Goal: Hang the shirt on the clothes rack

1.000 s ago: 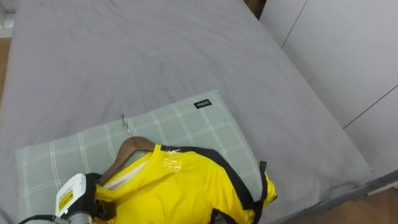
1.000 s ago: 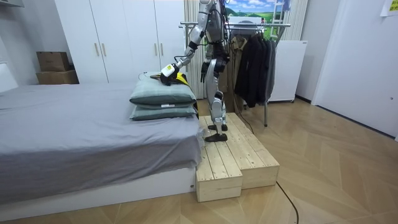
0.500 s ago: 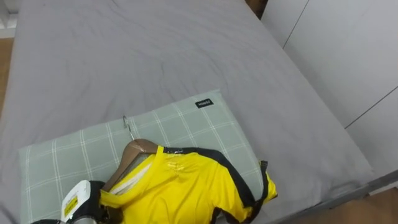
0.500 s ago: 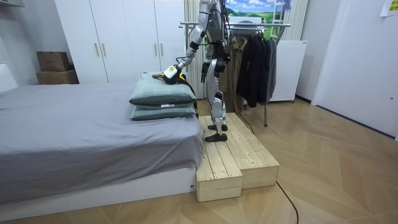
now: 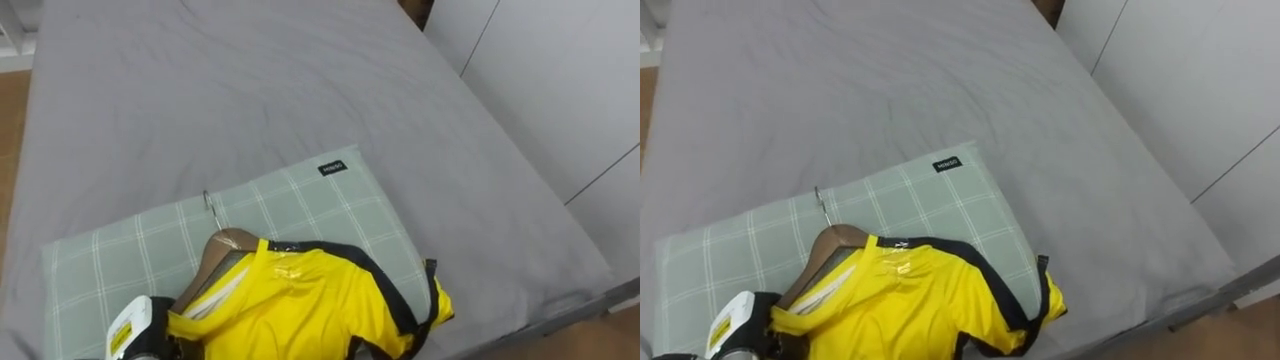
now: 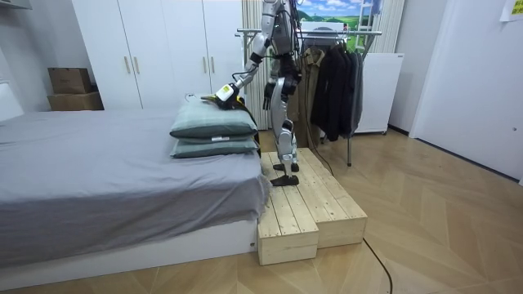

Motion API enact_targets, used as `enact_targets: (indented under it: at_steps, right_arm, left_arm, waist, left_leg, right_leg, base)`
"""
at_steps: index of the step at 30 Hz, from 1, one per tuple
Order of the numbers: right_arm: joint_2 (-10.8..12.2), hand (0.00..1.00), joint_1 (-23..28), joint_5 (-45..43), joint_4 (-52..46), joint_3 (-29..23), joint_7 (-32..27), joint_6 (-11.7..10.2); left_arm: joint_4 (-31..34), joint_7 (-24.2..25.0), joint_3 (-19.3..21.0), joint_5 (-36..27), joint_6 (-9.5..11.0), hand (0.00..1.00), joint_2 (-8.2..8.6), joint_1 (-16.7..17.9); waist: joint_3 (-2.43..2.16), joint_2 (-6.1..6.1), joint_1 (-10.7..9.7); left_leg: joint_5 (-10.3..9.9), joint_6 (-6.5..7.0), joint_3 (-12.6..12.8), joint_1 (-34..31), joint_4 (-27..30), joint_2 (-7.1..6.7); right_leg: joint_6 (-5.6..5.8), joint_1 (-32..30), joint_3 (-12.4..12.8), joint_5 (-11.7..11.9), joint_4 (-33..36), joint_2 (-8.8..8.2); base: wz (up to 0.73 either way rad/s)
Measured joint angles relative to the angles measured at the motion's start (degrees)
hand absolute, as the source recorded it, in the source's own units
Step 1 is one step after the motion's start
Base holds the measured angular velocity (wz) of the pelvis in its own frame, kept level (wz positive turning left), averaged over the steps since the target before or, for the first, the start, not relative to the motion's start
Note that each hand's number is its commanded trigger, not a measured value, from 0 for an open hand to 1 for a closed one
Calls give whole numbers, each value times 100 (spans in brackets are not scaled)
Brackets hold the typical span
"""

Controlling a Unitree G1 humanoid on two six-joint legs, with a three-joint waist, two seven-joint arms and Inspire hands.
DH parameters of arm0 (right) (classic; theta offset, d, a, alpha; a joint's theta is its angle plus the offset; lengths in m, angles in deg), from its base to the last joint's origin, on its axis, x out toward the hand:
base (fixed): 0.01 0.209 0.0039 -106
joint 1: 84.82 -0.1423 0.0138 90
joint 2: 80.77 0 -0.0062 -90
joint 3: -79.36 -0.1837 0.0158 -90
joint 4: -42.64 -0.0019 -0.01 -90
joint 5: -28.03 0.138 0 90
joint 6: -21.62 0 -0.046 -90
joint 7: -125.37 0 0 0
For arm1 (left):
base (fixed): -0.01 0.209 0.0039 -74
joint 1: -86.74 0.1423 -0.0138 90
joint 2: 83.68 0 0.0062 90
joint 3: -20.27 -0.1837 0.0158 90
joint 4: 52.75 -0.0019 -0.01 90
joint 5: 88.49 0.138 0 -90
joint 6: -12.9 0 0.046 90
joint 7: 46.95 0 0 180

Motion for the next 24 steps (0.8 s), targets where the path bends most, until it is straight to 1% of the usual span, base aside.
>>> enact_targets:
  at_steps: [1,2,3,6,10,12,13,15,16,17,20,24]
  right_arm:
    - [-24,0,25,15,-7,-2,-5,-3]
    - [-30,0,59,44,-5,-4,-4,-8]
    - [-36,0,72,49,-3,-4,2,-7]
    - [-99,0,91,61,1,-5,19,-9]
    - [-139,0,124,92,0,-81,4,7]
    - [-145,0,176,96,3,-165,-7,-3]
    - [-150,0,237,94,11,-266,-17,-2]
    - [-170,0,357,82,10,-466,-58,-3]
    - [-202,0,456,45,-4,-591,-87,-5]
    - [-230,0,531,30,-5,-705,-125,-4]
    - [-261,0,611,61,18,-859,-170,-10]
    - [-325,0,691,98,12,-952,-213,-20]
  left_arm:
    - [3,-28,4,21,1,100,22,32]
    - [4,-45,7,65,2,100,23,68]
    - [4,-57,8,90,2,100,23,82]
    - [27,-95,1,152,3,100,24,92]
    - [248,-236,-3,299,1,100,21,121]
    - [323,-298,-6,424,0,100,21,192]
    - [392,-311,-5,521,0,100,22,271]
    - [626,-336,17,676,-4,100,14,420]
    - [886,-378,18,768,-3,100,1,531]
    - [1179,-417,18,855,-4,100,-18,626]
    - [1821,-453,17,1005,4,100,-114,837]
    - [2026,-462,17,1012,45,100,-191,871]
  waist:
    - [-1,60,14]
    - [-11,104,16]
    - [-26,129,15]
    - [-34,239,-7]
    - [-44,266,-15]
    - [-55,278,-43]
    - [-78,304,-45]
    - [-106,347,-48]
    - [-123,376,-45]
    - [-118,399,-23]
    - [-119,411,-21]
    - [-114,429,-32]
  left_leg:
    - [0,0,9,58,-11,-1]
    - [0,0,22,127,-36,-1]
    - [0,0,23,153,-50,0]
    - [5,-5,32,304,-82,-7]
    - [8,0,28,390,-115,-14]
    - [9,2,27,487,-137,-18]
    - [9,2,24,549,-147,-23]
    - [9,2,16,613,-153,-33]
    - [9,2,11,613,-135,-38]
    - [9,2,7,613,-107,-40]
    - [9,2,-4,738,-106,-40]
    - [8,1,-18,1022,-192,-63]
  right_leg:
    - [1,48,0,-1,-4,-2]
    - [3,102,3,-2,-6,0]
    - [3,121,8,-2,-6,0]
    - [6,246,-4,-4,-12,-4]
    - [10,338,5,-7,-38,-5]
    - [9,450,3,-6,-93,-4]
    - [10,518,2,-7,-104,-4]
    - [19,596,-1,-12,-134,-8]
    - [21,617,-5,-13,-151,-11]
    - [20,639,-5,-13,-161,-13]
    - [21,779,-6,-13,-203,-8]
    - [45,1040,18,-61,-225,-10]
  base:
    - [-7]
    - [-6]
    - [-6]
    - [-2]
    - [0]
    - [0]
    - [0]
    - [0]
    - [4]
    - [4]
    - [0]
    - [2]
